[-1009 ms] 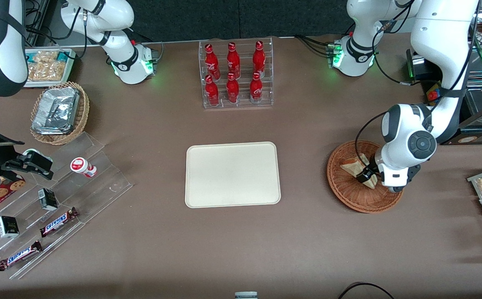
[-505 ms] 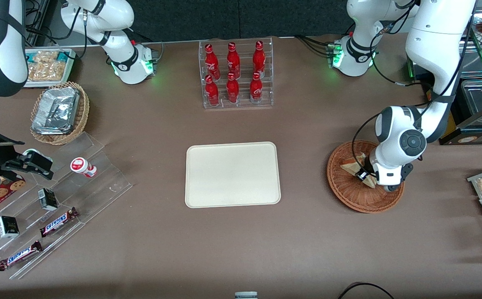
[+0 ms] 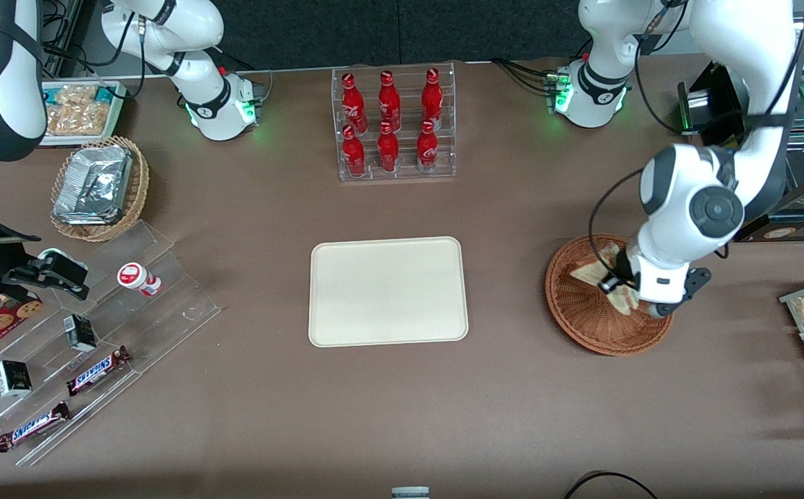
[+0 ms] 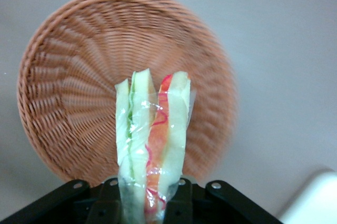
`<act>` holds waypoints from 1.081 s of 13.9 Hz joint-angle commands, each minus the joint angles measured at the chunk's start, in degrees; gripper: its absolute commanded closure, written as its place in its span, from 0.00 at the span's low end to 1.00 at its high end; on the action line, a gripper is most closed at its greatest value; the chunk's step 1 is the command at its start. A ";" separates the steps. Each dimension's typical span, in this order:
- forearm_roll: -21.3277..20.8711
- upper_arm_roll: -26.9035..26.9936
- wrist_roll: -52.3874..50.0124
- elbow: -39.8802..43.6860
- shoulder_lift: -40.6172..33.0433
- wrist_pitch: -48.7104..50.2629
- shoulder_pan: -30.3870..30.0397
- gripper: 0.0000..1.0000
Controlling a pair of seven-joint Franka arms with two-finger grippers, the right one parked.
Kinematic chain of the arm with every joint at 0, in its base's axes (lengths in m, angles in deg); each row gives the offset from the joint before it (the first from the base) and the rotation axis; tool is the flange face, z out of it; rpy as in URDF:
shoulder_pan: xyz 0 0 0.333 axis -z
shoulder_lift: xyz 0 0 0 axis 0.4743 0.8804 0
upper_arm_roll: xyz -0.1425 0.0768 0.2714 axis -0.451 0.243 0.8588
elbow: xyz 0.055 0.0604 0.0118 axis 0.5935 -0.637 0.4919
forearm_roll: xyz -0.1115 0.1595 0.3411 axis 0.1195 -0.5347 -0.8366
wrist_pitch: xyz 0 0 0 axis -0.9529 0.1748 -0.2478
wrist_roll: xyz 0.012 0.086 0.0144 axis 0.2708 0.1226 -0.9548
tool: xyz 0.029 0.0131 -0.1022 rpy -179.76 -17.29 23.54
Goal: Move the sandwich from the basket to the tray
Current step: 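Carry the sandwich with the left gripper over the cream tray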
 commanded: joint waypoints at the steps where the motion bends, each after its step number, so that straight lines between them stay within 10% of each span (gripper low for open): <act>1: 0.25 -7.58 0.32 12.50 2.86 8.83 0.77 0.86; 9: -1.59 -10.25 -2.92 34.93 22.70 8.94 19.20 0.83; 15: -12.74 -10.25 -4.95 45.15 37.49 7.19 28.01 0.83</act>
